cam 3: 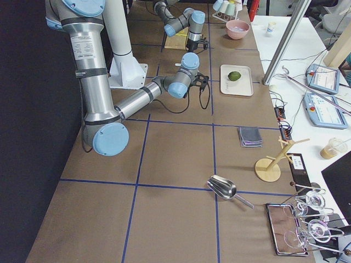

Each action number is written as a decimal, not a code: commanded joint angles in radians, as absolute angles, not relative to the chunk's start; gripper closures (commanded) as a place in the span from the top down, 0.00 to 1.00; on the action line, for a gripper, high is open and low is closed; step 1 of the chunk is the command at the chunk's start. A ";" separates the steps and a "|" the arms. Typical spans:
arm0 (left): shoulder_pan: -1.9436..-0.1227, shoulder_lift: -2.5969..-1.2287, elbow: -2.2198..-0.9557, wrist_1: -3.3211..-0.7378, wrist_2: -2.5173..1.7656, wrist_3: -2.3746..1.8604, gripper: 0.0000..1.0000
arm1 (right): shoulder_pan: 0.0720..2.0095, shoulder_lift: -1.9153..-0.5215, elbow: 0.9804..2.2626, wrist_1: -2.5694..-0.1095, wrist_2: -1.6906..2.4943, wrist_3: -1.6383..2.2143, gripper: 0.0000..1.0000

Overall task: Place spoon in bowl
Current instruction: 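Lower the spoon into the bowl and open the left gripper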

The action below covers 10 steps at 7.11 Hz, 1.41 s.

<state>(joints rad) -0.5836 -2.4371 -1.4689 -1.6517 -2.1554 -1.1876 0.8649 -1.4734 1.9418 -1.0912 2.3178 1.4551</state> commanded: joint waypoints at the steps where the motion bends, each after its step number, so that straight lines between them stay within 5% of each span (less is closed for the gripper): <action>1: -0.572 -2.456 -1.390 -1.734 -2.132 -1.184 0.08 | 0.888 -1.532 1.950 -1.089 2.324 1.373 1.00; 2: -0.552 -2.454 -1.381 -1.756 -2.105 -1.183 0.24 | 0.888 -1.534 1.950 -1.089 2.324 1.373 1.00; 3: -0.552 -2.454 -1.385 -1.755 -2.103 -1.183 0.66 | 0.890 -1.535 1.948 -1.091 2.325 1.371 1.00; 5: -0.557 -2.450 -1.406 -1.747 -2.103 -1.183 0.89 | 0.900 -1.551 1.947 -1.091 2.327 1.338 1.00; 6: -0.587 -2.435 -1.436 -1.743 -2.112 -1.181 0.89 | 0.932 -1.575 1.947 -1.092 2.339 1.288 1.00; 10: -0.809 -2.030 -1.765 -1.743 -2.242 -0.899 0.90 | 1.214 -1.692 1.802 -1.108 2.393 0.723 1.00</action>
